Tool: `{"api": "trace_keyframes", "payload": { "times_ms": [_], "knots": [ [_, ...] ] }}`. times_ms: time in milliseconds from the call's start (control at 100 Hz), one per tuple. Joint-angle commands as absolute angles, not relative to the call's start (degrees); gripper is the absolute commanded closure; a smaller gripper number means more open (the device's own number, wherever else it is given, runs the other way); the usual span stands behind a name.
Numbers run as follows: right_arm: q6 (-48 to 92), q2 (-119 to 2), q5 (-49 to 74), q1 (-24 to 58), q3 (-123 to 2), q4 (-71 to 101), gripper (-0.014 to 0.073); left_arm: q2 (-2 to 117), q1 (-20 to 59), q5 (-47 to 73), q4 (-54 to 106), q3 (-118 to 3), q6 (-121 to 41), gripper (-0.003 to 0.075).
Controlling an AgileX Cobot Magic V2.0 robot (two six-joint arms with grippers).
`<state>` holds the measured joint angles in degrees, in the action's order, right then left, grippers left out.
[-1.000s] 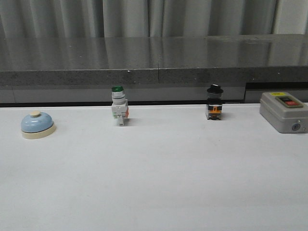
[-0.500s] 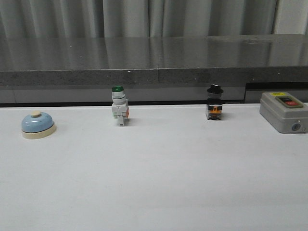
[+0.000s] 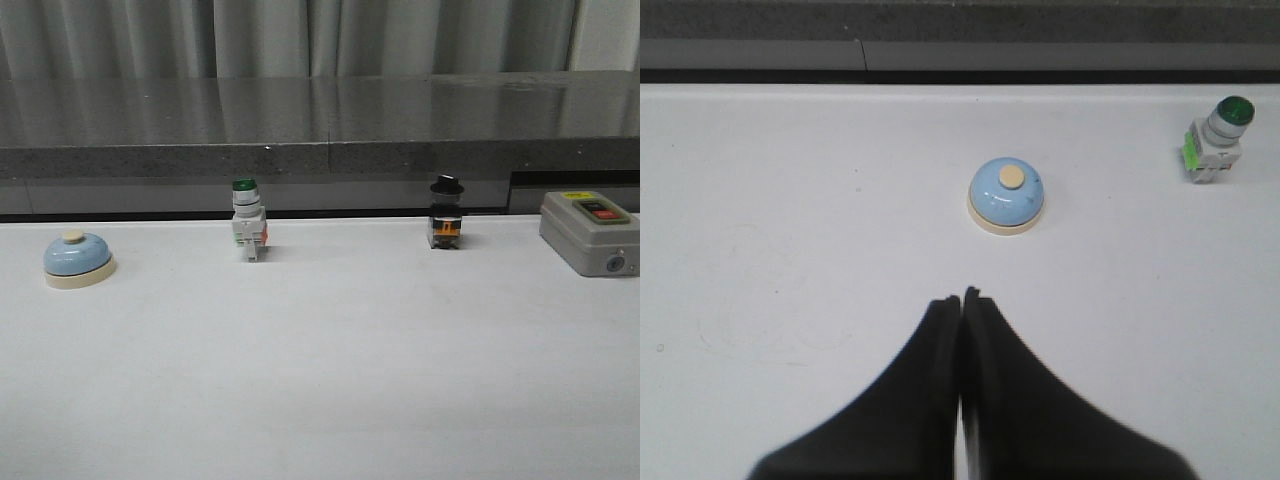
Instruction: Place and press bell with both arms
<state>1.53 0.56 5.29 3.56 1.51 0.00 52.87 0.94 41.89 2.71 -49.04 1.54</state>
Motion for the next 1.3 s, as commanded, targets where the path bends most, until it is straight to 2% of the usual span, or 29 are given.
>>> {"api": "trace_keyframes", "payload": {
  "times_ms": [0,100,170,240,360,430,620,860,1090,1290],
  "knots": [
    [1.9,1.6,0.6,3.2,0.7,-0.7,0.0664,53.9,0.8,38.7,3.4,-51.3,2.2,0.0740],
    [1.9,1.6,0.6,3.2,0.7,-0.7,0.0664,54.3,0.8,38.7,3.4,-51.3,2.2,0.0709],
    [1.9,1.6,0.6,3.2,0.7,-0.7,0.0664,54.3,0.8,38.7,3.4,-51.3,2.2,0.0618],
    [1.9,1.6,0.6,3.2,0.7,-0.7,0.0664,54.3,0.8,38.7,3.4,-51.3,2.2,0.0470],
    [1.9,1.6,0.6,3.2,0.7,-0.7,0.0664,54.3,0.8,38.7,3.4,-51.3,2.2,0.0124],
    [1.9,1.6,0.6,3.2,0.7,-0.7,0.0664,54.3,0.8,38.4,3.4,-51.3,2.2,-0.0003],
    [1.9,1.6,0.6,3.2,0.7,-0.7,0.0664,54.3,0.8,38.2,3.4,-51.3,2.2,0.0084],
    [1.9,1.6,0.6,3.2,0.7,-0.7,0.0664,56.9,1.2,34.1,7.2,-52.4,1.2,0.0102],
    [1.9,1.6,0.6,3.2,0.7,-0.7,0.0664,67.9,5.7,34.4,7.3,-58.5,0.0,0.0102],
    [1.9,1.6,0.6,3.2,0.7,-0.7,0.0664,80.5,6.5,34.4,5.5,-66.5,0.0,0.0102]
  ]
}}
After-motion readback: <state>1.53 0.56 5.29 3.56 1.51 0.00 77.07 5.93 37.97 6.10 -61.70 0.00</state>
